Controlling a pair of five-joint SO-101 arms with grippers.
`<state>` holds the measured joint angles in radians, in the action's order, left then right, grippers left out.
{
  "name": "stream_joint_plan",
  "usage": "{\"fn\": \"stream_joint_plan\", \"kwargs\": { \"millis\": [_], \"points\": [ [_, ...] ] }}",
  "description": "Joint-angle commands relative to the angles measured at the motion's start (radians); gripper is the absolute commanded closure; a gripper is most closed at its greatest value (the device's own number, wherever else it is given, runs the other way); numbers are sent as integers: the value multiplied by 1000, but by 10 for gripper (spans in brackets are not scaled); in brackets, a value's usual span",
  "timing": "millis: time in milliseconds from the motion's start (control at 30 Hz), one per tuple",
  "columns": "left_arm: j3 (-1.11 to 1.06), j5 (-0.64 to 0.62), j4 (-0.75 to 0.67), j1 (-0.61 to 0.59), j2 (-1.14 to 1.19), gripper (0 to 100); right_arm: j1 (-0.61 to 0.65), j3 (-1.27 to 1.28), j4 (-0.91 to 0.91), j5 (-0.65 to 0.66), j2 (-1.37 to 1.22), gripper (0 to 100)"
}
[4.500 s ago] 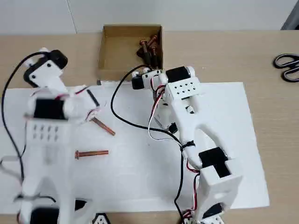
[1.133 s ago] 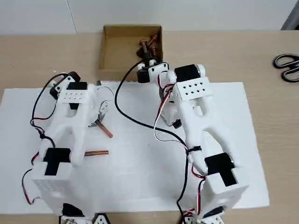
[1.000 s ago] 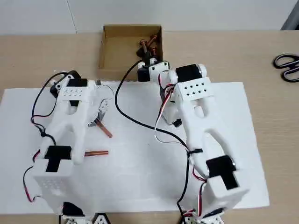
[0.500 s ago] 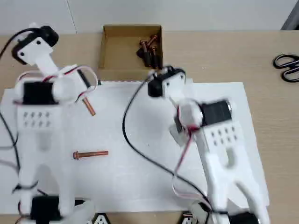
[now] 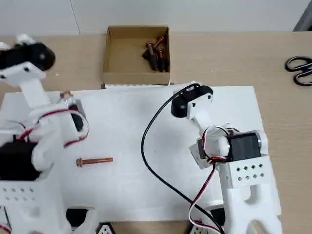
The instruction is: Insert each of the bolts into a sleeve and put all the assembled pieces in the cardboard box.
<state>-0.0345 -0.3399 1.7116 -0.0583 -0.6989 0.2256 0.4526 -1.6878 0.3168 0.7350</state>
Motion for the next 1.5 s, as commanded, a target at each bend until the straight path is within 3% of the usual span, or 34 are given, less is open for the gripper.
{"fn": "stream_joint_plan", "kwargs": {
  "millis": [0, 367, 533, 767, 967, 1233, 1467],
  "points": [
    [-136, 71, -20, 0, -140, 994, -4, 15, 21, -5, 22, 994],
    [-740, 115, -408, 0, -640, 994, 7, 141, 200, -15, 22, 995],
    [-932, 110, -482, 0, -832, 994, 12, 244, 401, -68, 58, 995],
    [-1102, 95, -534, 2, -1042, 994, 94, 545, 682, -72, 337, 996],
    [-1184, -34, -578, 89, -1122, 994, 197, 827, 852, -199, 638, 996],
    [-1234, -184, -761, 259, -1115, 994, 323, 1086, 862, -196, 1055, 996],
    [-1354, -224, -893, 364, -1115, 994, 421, 1132, 888, -204, 1059, 996]
  ]
}}
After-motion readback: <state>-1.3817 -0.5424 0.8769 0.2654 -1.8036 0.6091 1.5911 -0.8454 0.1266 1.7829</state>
